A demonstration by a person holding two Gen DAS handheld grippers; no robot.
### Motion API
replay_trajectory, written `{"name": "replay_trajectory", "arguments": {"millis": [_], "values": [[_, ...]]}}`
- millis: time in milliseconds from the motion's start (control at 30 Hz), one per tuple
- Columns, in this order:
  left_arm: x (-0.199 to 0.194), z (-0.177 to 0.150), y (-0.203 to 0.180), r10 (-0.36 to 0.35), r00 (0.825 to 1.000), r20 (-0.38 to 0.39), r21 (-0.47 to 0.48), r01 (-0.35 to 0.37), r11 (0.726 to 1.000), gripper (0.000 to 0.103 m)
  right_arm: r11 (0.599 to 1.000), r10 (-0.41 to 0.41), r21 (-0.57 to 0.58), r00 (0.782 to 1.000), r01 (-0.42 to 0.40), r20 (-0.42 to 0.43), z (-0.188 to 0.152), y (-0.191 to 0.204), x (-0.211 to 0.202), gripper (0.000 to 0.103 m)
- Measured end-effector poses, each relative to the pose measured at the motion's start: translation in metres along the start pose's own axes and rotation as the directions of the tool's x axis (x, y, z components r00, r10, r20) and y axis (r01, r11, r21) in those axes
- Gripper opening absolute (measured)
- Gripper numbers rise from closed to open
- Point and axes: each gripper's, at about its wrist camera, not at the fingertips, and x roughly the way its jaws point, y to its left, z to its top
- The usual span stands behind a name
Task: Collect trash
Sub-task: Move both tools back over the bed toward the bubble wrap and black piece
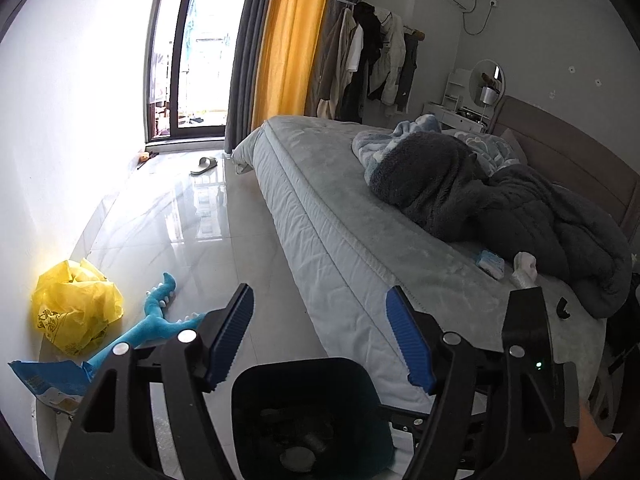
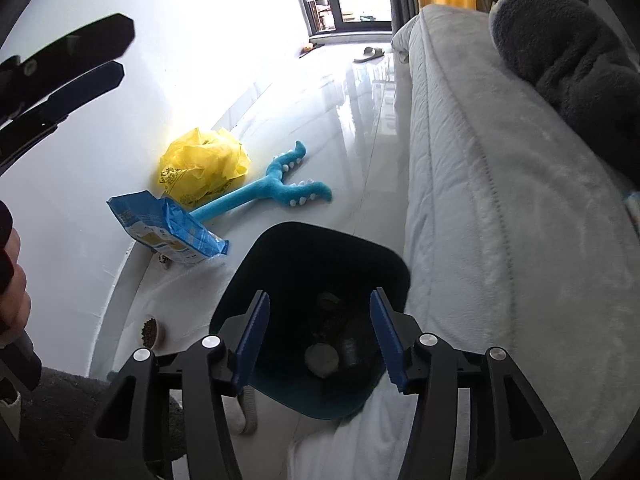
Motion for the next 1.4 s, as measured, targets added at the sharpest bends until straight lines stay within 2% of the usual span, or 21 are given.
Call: {"name": "replay_trajectory", "arguments": {"millis": [233, 333, 500, 667, 833, 933, 1133, 1400], "values": [[0.005, 0.005, -0.036, -0.017, 1.0, 0.022, 0.028, 0.016, 0.999, 0.082, 0.999, -0.036, 0.005, 0.996, 0.036, 0.079, -0.005, -0.027, -0.036, 0.061], [0.009, 0.007, -0.053, -0.04, 0.999, 0.025, 0.039, 0.039, 0.999, 0.083, 0.998, -0.07, 0.003, 0.993, 0.07, 0.1, -0.011, -0.041, -0.05, 0.062], [0.015, 0.007, -0.079, -0.048, 0.998, 0.039, 0.065, 0.046, 0.997, 0.083, 0.994, -0.099, 0.063, 0.984, 0.091, 0.146, -0.018, -0.068, -0.071, 0.067], [0.024, 0.005, -0.098, -0.041, 0.999, 0.031, 0.079, 0.038, 0.996, 0.083, 0.989, -0.108, 0.116, 0.979, 0.089, 0.171, -0.026, -0.094, -0.09, 0.067], [0.026, 0.007, -0.114, -0.048, 0.998, 0.041, 0.058, 0.045, 0.997, 0.09, 0.989, -0.093, 0.136, 0.974, 0.066, 0.206, -0.033, -0.11, -0.107, 0.067], [0.028, 0.008, -0.128, -0.046, 0.998, 0.047, 0.075, 0.043, 0.996, 0.092, 0.984, -0.127, 0.153, 0.968, 0.094, 0.218, -0.038, -0.121, -0.116, 0.067], [0.038, 0.002, -0.153, -0.069, 0.997, 0.023, 0.113, 0.066, 0.991, 0.093, 0.978, -0.134, 0.187, 0.962, 0.09, 0.24, -0.048, -0.144, -0.135, 0.067], [0.054, -0.003, -0.177, -0.11, 0.994, -0.013, 0.103, 0.111, 0.989, 0.093, 0.977, -0.148, 0.186, 0.954, 0.101, 0.26, -0.062, -0.17, -0.152, 0.067]]}}
